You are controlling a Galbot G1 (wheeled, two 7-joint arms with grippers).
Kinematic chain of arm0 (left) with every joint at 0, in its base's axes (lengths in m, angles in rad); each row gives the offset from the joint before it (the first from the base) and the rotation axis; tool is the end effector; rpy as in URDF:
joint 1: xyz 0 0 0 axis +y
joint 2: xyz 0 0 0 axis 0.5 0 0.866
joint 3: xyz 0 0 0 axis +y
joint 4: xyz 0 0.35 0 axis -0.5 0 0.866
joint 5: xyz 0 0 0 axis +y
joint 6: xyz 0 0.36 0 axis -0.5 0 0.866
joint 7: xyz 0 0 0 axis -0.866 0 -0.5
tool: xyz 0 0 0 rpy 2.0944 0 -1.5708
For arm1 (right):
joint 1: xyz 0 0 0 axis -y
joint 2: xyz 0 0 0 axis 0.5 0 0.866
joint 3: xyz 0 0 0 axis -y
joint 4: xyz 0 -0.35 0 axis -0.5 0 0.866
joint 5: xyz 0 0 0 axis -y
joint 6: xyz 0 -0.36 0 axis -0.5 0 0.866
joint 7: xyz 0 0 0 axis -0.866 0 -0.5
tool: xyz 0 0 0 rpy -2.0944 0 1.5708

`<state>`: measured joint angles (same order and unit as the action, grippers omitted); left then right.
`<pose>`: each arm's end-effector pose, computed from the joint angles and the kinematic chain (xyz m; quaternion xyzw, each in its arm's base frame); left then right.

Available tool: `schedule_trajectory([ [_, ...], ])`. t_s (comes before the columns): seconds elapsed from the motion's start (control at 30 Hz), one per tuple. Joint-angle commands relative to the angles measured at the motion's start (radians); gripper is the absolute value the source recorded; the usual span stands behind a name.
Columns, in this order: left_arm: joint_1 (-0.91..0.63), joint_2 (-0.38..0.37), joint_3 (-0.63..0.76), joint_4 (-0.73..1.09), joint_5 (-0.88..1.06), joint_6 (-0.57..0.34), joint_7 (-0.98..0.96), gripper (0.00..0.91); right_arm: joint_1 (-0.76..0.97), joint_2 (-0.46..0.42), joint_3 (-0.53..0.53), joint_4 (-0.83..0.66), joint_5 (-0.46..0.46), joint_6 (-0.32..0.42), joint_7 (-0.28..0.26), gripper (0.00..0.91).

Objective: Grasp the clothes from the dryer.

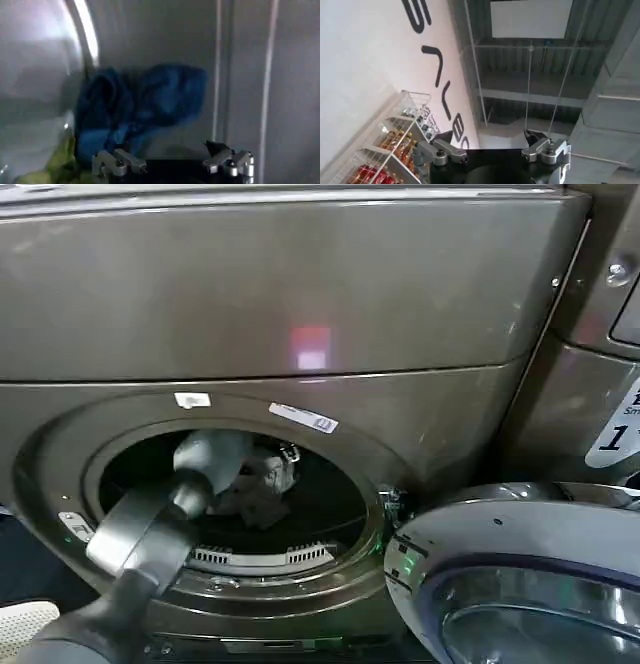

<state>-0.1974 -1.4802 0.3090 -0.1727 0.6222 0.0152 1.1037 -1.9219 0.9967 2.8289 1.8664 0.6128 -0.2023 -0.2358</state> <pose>0.6820 0.0182 -0.1868 -0.4563 -0.5909 -0.5258 0.4076 -0.1994 -0.3477 0.1341 0.5553 0.7018 -0.3851 0.2255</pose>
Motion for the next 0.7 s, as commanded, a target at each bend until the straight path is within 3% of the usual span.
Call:
schedule_trajectory([
  [0.03, -0.010, -0.007, 0.052, 0.034, 0.046, -0.019, 0.015, 0.907, -0.003, 0.003, 0.002, 0.000, 0.000, 0.003, -0.001, 0.907],
  [0.33, 0.021, -0.016, 0.060, 0.041, 0.047, -0.007, -0.001, 0.907, -0.014, 0.007, 0.017, -0.009, 0.001, 0.009, -0.003, 0.907],
  [0.37, 0.023, -0.017, 0.063, 0.043, 0.048, -0.007, 0.001, 0.751, -0.014, 0.008, 0.017, -0.010, 0.001, 0.009, -0.003, 0.907],
  [0.4, 0.024, -0.016, 0.065, 0.043, 0.049, -0.007, 0.001, 0.478, -0.014, 0.008, 0.018, -0.011, 0.001, 0.010, -0.003, 0.907],
  [0.43, 0.024, -0.016, 0.065, 0.043, 0.048, -0.006, 0.001, 0.330, -0.014, 0.008, 0.018, -0.011, 0.001, 0.010, -0.003, 0.907],
  [0.47, 0.023, -0.016, 0.065, 0.043, 0.047, -0.006, 0.000, 0.125, -0.014, 0.008, 0.019, -0.011, 0.001, 0.010, -0.003, 0.907],
  [0.5, 0.023, -0.017, 0.065, 0.042, 0.046, -0.007, 0.000, 0.000, -0.014, 0.008, 0.018, -0.011, 0.001, 0.010, -0.003, 0.907],
  [0.7, 0.018, -0.018, 0.067, 0.047, 0.045, -0.008, 0.005, 0.000, -0.013, 0.010, 0.017, -0.010, 0.001, 0.010, -0.002, 0.907],
])
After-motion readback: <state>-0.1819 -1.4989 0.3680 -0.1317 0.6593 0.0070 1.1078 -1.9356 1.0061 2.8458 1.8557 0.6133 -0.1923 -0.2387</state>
